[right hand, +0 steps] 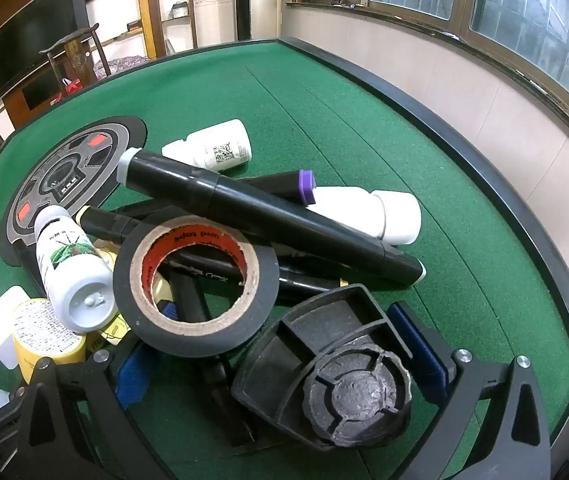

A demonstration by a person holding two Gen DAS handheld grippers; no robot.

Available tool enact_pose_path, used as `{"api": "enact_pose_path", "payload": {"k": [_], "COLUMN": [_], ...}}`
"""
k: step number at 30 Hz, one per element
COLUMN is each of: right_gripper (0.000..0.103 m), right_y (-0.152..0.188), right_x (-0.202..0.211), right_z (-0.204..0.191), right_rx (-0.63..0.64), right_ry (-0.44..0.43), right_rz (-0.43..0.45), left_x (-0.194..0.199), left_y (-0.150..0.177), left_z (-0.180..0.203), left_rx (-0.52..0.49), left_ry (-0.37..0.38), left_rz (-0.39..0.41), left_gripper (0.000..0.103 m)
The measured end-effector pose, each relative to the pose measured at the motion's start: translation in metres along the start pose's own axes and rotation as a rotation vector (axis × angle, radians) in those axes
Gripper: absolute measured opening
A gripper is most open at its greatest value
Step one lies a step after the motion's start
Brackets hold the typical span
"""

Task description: Organize rigid objects

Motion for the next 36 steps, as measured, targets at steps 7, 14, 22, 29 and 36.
{"api": "enact_pose_path", "payload": {"k": [7,14,22,29,36], "right_gripper": [0.103,0.103,0.103,0.103,0.103], "right_y": [0.0,-0.0001,-0.0001,-0.0002,-0.0013], "right_x": [0.0002,0.0,0.0002,0.0003,0.0013], "right_z": [-0.0002,0.0,0.0,0.0,-0.0026], "right_rx": [0.001,0.001,0.001,0.001,0.025], "right_ry": [0.002,0.002,0.002,0.001,-0.018], "right_rz": [0.004,0.003,0.003,0.003,-0.002], "left_x": [0.0,0.0,0.0,0.0,-0.0012], "left_y": [0.0,0.0,0.0,0.0,0.0006], "left_z": [0.0,0.0,0.0,0.0,0.0007], "left_rx": [0.0,0.0,0.0,0.0,-0.027], "left_ry": [0.001,0.0,0.0,-0.001,0.016], "left_rz": [0.0,0.0,0.0,0.0,-0.022], "left_gripper": [0.103,0.103,0.103,0.103,0.102]}}
Point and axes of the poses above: each gripper's, at about its wrist camera, not at the fingertips, and x roughly against the way its jaws point, z to its right, y to its underside, the point moved 2 cm from there along -x, roughly the way its jaws point
